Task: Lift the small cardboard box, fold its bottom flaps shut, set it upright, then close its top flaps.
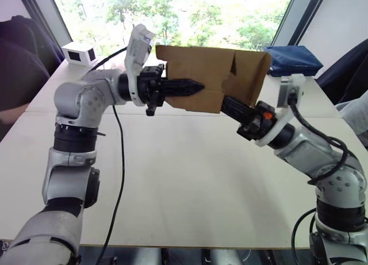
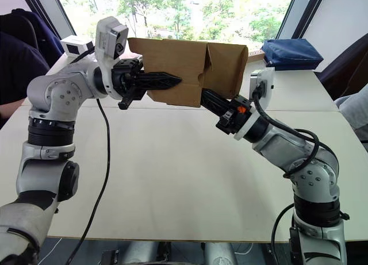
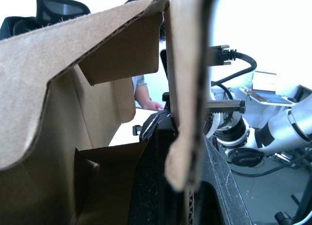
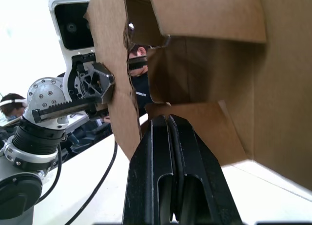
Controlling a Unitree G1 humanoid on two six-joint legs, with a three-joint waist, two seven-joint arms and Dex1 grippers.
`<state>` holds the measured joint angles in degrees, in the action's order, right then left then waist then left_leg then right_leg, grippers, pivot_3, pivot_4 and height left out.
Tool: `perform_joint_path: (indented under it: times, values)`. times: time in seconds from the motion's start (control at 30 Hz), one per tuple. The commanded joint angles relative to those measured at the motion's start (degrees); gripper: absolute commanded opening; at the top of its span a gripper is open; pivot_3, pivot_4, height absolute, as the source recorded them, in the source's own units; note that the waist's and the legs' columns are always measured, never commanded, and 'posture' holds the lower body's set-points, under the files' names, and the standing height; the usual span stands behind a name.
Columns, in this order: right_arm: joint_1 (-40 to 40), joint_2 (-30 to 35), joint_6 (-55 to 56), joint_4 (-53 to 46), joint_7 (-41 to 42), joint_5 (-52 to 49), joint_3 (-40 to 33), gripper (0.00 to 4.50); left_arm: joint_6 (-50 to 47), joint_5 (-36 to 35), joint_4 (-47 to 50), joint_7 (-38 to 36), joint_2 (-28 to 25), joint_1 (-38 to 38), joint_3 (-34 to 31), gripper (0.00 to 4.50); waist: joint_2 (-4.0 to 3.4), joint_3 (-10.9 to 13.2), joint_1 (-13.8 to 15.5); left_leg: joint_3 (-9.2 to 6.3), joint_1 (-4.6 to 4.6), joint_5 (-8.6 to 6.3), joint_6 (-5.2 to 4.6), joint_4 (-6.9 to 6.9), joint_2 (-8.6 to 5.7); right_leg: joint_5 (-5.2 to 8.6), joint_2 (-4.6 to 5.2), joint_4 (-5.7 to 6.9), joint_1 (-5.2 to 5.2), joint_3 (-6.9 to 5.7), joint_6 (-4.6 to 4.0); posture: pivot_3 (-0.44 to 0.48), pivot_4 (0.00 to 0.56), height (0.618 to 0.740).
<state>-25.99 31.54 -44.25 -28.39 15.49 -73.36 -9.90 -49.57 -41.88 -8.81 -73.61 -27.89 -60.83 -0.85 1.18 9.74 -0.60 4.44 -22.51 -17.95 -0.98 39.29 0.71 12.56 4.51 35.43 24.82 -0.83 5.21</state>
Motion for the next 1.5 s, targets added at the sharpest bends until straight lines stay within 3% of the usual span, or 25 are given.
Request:
perform_joint_path:
  times: [0.03, 0.27, 0.47, 0.53, 0.63, 0.83, 0.9, 1.0, 1.07, 1.5]
  values:
    - [-0.5, 2.1, 0.1, -1.9, 0.8, -1.8, -3.0, 0.02, 1.3, -0.2, 0.8, 0.0, -0.4, -0.9, -0.8, 0.00, 0.00, 0.0, 0.0, 0.01, 0.00, 0.00, 0.00, 0.00, -0.01, 0.00, 0.01, -0.01, 0.00, 0.00, 0.00, 0.000, 0.150, 0.740]
    - [4.7, 11.5, -1.7, -2.1, 0.8, -16.9, -15.4, 0.02, 3.4, 0.7, -2.5, 0.0, -1.2, -2.1, -1.6, 0.00, 0.00, 0.0, 0.1, 0.00, -0.01, 0.00, 0.00, 0.00, -0.02, 0.00, 0.04, -0.02, -0.01, -0.01, 0.00, 0.000, 0.150, 0.740]
    - [7.5, 14.8, -0.2, 1.3, -0.2, -20.8, -21.5, 0.02, 3.9, 0.4, -3.7, -0.6, -1.5, -2.8, -1.8, 0.00, 0.01, 0.0, -0.1, 0.02, 0.04, 0.00, -0.01, 0.00, 0.01, 0.00, 0.01, -0.01, -0.03, 0.01, 0.00, 0.000, 0.150, 0.740]
    - [6.4, 13.0, 3.6, 6.0, -1.3, -12.2, -20.8, 0.02, 2.6, -0.9, -2.0, -0.8, -1.5, -2.3, -2.0, 0.00, 0.01, 0.0, -0.1, 0.01, 0.04, 0.00, -0.01, 0.00, 0.02, 0.00, -0.02, 0.00, -0.03, 0.01, 0.00, 0.000, 0.150, 0.740]
    - [4.1, 11.5, 7.6, 12.4, -0.1, 2.2, -14.0, 0.02, 0.8, -2.5, 1.1, -0.9, -1.6, -1.3, -1.8, 0.00, 0.01, 0.0, -0.1, 0.04, 0.03, 0.00, -0.01, 0.01, 0.00, 0.00, 0.00, -0.03, -0.04, 0.03, 0.00, 0.000, 0.150, 0.740]
    - [-2.4, 6.3, 10.8, 18.6, 2.8, 11.3, -8.8, 0.02, -0.2, -3.6, 2.2, 0.0, -1.5, -1.4, -2.1, 0.00, -0.16, 0.1, -0.1, 0.09, 0.01, 0.00, -0.01, 0.00, 0.00, -0.01, -0.03, 0.04, 0.06, 0.09, 0.03, 0.000, 0.150, 0.740]
    - [-3.5, 3.9, 10.9, 18.1, 4.0, 11.6, -7.7, 0.02, -0.1, -3.7, 2.1, 0.2, -1.5, -1.4, -2.2, 0.00, -0.16, 0.1, -0.1, 0.06, 0.01, 0.00, 0.00, -0.01, 0.02, 0.00, -0.05, 0.06, 0.07, 0.07, 0.04, 0.000, 0.150, 0.740]
    - [-5.0, 1.1, 9.9, 16.4, 4.4, 10.6, -7.2, 0.68, 0.2, -3.5, 1.7, 0.4, -1.6, -1.5, -2.1, 0.00, -0.16, 0.1, -0.1, 0.06, 0.01, 0.00, 0.00, -0.01, 0.02, -0.01, -0.05, 0.05, 0.05, 0.07, 0.05, 0.000, 0.150, 0.740]
    - [-5.6, -0.1, 8.7, 15.8, 4.9, 8.4, -7.7, 1.51, 0.5, -3.2, 1.1, 0.5, -1.6, -1.6, -2.2, 0.00, -0.16, 0.1, -0.1, 0.07, 0.01, 0.00, 0.00, -0.01, 0.01, -0.03, -0.03, 0.05, 0.06, 0.07, 0.08, 0.000, 0.150, 0.740]
    - [-2.8, -5.6, 4.9, 5.6, -0.3, -5.6, -8.9, 1.51, 3.0, -1.9, -4.5, 1.1, -0.8, -3.3, -2.0, 0.00, -0.16, 0.1, -0.1, 0.07, 0.01, 0.00, 0.00, 0.00, 0.00, -0.03, 0.00, 0.06, 0.04, 0.06, 0.08, 0.000, 0.150, 0.740]
